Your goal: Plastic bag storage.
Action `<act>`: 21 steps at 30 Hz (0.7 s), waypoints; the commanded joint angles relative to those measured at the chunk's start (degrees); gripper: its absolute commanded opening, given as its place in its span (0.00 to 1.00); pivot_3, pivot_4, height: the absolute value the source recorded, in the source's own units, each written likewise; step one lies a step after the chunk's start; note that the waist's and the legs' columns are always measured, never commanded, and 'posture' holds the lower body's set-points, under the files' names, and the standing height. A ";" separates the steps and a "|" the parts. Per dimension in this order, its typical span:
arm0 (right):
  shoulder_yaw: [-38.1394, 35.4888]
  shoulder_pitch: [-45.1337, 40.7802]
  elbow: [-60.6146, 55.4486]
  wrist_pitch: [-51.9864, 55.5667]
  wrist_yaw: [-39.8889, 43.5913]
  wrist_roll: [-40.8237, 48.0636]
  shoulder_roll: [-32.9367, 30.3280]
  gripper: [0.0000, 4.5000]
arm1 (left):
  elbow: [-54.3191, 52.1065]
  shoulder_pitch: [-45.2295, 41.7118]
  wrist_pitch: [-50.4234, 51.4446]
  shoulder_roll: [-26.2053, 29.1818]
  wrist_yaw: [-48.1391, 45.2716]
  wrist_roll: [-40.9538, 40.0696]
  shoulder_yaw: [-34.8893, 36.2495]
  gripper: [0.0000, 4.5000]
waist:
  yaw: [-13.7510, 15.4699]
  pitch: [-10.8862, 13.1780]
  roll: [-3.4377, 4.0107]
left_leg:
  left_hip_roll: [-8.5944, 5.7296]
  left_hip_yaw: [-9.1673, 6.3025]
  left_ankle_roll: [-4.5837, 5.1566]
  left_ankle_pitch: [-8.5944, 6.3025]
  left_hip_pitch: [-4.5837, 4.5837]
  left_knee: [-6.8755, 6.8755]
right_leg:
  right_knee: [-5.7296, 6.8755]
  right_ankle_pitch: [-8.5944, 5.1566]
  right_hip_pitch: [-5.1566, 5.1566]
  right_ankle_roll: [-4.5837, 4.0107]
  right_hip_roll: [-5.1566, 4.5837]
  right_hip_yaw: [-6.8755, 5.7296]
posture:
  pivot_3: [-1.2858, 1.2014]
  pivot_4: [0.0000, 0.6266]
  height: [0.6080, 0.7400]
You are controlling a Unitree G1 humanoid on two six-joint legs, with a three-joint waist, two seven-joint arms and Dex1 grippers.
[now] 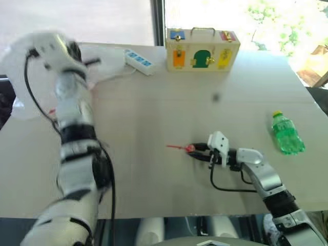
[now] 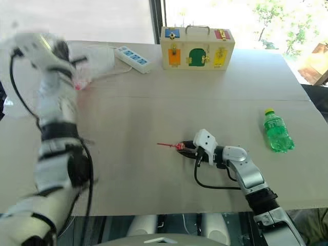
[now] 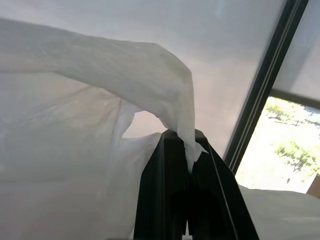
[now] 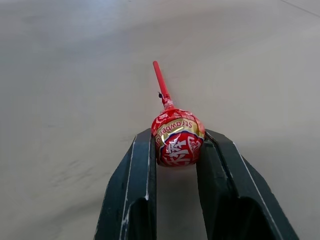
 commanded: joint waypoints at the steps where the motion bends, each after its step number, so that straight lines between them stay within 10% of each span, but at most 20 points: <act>1: -1.57 0.53 -2.47 -0.63 -2.38 0.65 0.62 0.13 | 10.06 -14.56 -5.65 -0.53 -9.58 0.75 -3.38 0.00 | 0.37 0.09 -0.13 | -0.03 -0.06 -0.03 0.02 -0.08 0.00 | -0.01 -0.04 -0.01 0.04 0.01 -0.08 | 0.52 0.24 0.94; 8: -3.28 2.23 -3.89 0.57 -7.08 1.13 1.84 0.13 | 3.39 -20.47 -1.99 -7.19 -31.62 -5.25 -6.97 0.00 | -0.21 0.37 0.34 | -0.03 -0.14 -0.05 0.02 -0.73 -0.02 | -0.27 -0.08 -0.49 0.11 0.03 -0.21 | 0.52 0.24 0.94; 21: -11.08 -3.43 -1.75 5.71 -14.88 4.40 3.88 0.13 | -46.39 32.78 14.71 -13.08 -28.93 -9.08 -14.41 0.00 | -1.60 0.53 0.65 | 0.16 0.16 -0.20 0.12 -0.10 -0.02 | 0.34 -0.09 -0.39 0.09 0.28 0.42 | 0.52 0.24 0.94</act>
